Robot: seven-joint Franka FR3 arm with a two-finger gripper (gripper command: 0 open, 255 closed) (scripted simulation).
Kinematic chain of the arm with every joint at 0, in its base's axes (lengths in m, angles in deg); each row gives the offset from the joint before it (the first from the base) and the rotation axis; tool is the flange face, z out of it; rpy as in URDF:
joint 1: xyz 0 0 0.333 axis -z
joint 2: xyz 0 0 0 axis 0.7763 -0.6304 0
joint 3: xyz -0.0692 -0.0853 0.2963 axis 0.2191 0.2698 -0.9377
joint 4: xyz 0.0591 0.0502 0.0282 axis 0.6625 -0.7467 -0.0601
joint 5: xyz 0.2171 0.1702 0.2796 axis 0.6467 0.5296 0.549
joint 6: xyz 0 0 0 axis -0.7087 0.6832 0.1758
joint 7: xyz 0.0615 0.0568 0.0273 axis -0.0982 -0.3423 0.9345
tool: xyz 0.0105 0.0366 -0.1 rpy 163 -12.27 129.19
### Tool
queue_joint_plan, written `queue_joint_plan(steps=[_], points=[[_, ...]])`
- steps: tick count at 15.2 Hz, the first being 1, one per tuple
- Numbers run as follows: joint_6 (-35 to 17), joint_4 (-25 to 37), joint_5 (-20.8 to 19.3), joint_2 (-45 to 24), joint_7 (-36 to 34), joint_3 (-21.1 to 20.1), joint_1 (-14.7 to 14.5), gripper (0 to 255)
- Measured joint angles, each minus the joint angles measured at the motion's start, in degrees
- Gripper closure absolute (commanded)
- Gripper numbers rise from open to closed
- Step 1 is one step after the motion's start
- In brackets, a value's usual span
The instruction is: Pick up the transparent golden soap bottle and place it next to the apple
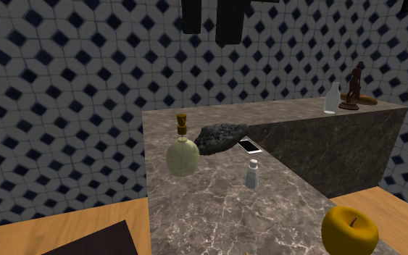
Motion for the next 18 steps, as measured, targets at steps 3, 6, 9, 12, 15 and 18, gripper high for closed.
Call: queue_joint_plan(steps=[3,6,9,12,15,18], points=[[-2.1,-1.6,0.8,0.0,-1.2,-1.4,-0.5,0],[-6.7,-4.5,2.6,-0.3,-4.1,-4.8,-1.9,0],[-11.3,-6.0,4.3,-1.7,-7.1,-8.3,-3.2,0],[-17.2,-8.2,6.3,-3.8,-10.7,-12.7,-4.9,0],[-22.2,-8.8,7.4,-6.6,-13.8,-16.3,-5.9,0],[-28.1,-8.3,7.9,-11.5,-17.2,-20.4,-6.5,0]])
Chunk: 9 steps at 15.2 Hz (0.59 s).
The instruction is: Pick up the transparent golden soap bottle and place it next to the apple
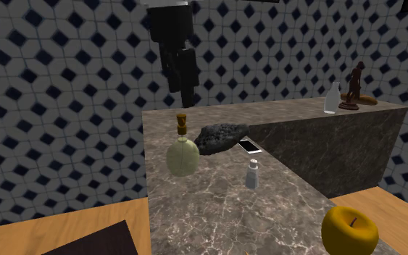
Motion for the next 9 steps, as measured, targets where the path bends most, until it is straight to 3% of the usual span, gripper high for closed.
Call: queue_joint_plan(steps=[4,9], points=[[-7.6,0.8,-0.7,-6.5,-5.4,-5.8,-0.2,0],[-14.8,4.8,-5.8,-15.9,-14.2,-13.2,1.7,0]])
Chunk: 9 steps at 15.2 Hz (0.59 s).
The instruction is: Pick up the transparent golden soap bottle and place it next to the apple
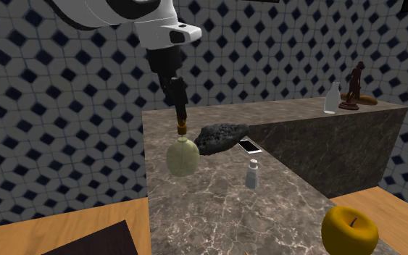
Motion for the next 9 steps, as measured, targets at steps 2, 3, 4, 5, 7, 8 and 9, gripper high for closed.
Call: queue_joint_plan(steps=[2,3,4,5,7,8,9], points=[[-3.3,1.8,-4.2,-4.9,-4.7,-3.2,1.5,0],[-4.6,2.6,-6.7,-7.1,-7.5,-4.7,2.0,0],[-5.6,3.7,-9.5,-9.4,-10.4,-6.0,2.7,0],[-6.3,5.7,-13.3,-12.4,-14.1,-7.6,3.2,0],[-7.5,8.7,-21.5,-18.1,-21.3,-8.9,3.5,0],[-7.6,10.2,-25.3,-20.5,-24.8,-9.1,2.8,0],[-7.8,11.7,-29.2,-23.2,-28.2,-8.8,2.0,0]])
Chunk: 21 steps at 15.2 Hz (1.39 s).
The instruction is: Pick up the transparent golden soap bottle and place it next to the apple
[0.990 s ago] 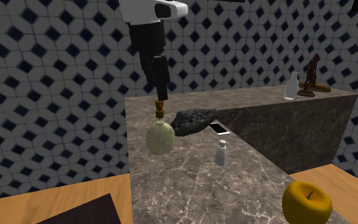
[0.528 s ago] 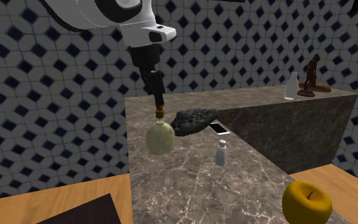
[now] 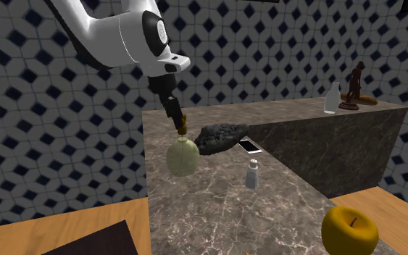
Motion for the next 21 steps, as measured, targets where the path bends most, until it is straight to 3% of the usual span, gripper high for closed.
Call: queue_joint_plan(steps=[4,8,14,21], points=[[1.6,8.5,-13.0,-10.4,-10.8,3.4,-6.0,0],[3.6,17.0,-21.1,-19.2,-17.6,7.4,-12.7,0],[3.0,21.3,-25.2,-24.9,-20.4,10.2,-15.8,0],[2.3,22.4,-26.5,-26.7,-21.1,11.2,-16.5,0]])
